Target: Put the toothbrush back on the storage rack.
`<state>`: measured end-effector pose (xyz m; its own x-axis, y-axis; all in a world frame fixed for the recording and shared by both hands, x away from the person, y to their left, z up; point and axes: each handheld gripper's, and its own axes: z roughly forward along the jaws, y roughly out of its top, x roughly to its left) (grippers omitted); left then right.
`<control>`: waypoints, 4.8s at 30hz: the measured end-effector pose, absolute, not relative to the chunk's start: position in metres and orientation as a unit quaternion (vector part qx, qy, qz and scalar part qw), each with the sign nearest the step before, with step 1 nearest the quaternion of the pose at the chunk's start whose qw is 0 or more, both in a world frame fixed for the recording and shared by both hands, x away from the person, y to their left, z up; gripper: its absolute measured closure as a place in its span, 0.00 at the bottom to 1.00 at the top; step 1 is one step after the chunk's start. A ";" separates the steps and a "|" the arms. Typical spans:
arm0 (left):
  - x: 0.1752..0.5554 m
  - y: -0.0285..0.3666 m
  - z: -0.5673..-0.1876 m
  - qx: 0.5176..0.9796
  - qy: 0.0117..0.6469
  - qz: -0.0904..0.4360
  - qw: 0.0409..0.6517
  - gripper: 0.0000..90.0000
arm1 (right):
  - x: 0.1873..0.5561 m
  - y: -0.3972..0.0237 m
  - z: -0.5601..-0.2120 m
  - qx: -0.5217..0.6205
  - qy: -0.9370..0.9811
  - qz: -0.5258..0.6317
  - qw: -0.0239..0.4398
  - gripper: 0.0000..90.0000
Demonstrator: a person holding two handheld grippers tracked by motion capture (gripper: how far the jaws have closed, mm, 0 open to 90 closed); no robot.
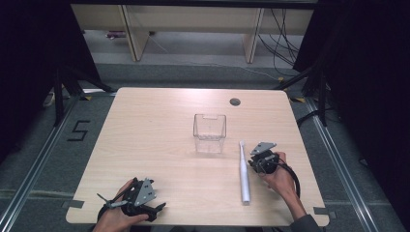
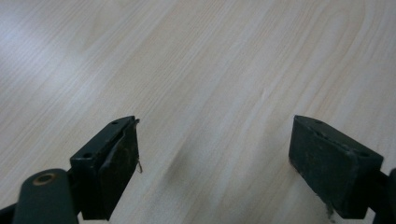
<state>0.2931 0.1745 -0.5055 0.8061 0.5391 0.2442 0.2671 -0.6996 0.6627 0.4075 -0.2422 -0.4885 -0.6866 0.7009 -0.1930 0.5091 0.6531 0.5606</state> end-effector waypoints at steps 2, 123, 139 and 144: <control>0.293 0.175 -0.505 0.896 0.225 0.215 0.317 0.17 | 0.409 -0.244 -0.487 0.346 0.883 0.247 0.197 0.79; 0.294 0.176 -0.505 0.897 0.227 0.214 0.312 0.17 | 0.433 -0.250 -0.432 0.416 0.897 0.148 0.026 0.74; 0.294 0.176 -0.505 0.897 0.226 0.214 0.315 0.17 | 0.439 -0.267 -0.412 0.438 0.841 0.297 0.112 0.74; 0.294 0.177 -0.505 0.897 0.224 0.215 0.315 0.17 | 0.442 -0.264 -0.411 0.415 0.835 0.330 0.143 0.74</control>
